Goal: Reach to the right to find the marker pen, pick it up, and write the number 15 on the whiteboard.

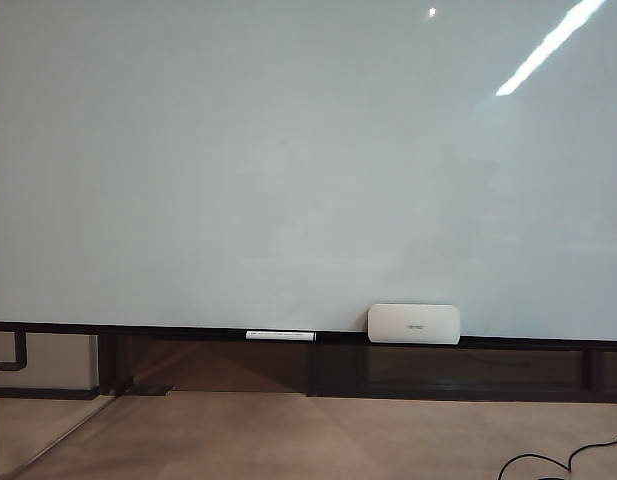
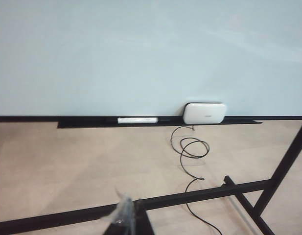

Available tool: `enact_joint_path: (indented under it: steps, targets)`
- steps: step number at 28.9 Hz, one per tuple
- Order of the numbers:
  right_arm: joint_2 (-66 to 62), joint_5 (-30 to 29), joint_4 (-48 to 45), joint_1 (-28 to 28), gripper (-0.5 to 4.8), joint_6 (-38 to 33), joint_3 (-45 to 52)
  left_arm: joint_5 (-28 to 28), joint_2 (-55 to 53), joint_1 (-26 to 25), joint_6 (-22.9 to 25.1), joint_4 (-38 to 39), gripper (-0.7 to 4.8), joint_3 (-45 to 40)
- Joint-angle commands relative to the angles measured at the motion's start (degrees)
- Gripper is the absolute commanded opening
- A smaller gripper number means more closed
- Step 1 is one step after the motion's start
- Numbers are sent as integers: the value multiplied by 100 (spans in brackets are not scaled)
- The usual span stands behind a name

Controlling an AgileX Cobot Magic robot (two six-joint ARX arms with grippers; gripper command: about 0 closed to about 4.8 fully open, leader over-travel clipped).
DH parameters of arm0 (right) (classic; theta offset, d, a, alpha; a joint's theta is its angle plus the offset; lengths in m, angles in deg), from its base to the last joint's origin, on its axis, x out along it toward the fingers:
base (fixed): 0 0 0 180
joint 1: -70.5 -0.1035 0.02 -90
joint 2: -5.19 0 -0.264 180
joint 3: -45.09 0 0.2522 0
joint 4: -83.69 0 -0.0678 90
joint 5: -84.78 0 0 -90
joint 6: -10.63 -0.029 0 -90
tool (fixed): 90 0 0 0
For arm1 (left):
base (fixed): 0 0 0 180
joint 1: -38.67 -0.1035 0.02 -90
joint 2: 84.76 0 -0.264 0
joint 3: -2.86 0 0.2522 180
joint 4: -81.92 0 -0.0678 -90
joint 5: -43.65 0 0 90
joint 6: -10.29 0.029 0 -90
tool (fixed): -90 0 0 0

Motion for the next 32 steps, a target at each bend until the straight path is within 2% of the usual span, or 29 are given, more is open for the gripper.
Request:
enact_joint_path:
  steps: [1, 4, 6, 11, 17, 20, 24, 29, 32]
  targets:
    - [-4, -138, -94, -7, 0, -411, -24, -262, -2, 4, 77, -101, -6, 13]
    - [-4, -221, -262, -4, 0, -726, -24, -931, -2, 7, 173, -151, -6, 15]
    - [-4, -229, -402, -4, -1, -717, -24, -1167, -2, 7, 170, -166, -6, 15]
    - [-4, -227, -540, -7, -1, -651, -151, -1209, -2, 13, 212, -151, -6, 15]
    - [-4, -208, -525, -7, -1, -44, -535, -1410, -7, 94, 214, -407, -6, 15]
    - [-13, -127, -496, -7, -1, 0, -732, -1414, -39, 313, 214, -372, -6, 15]
    - [-525, 7, -483, -7, -1, 103, -1279, -1300, -155, 879, 214, -442, -6, 15]
    - [-1609, 7, -658, -7, -1, 782, -1987, -715, -297, 1473, 260, -667, -6, 15]
    - [-2284, 28, -981, -4, -1, 1272, -2433, -570, -326, 1668, 236, -866, -6, 15]
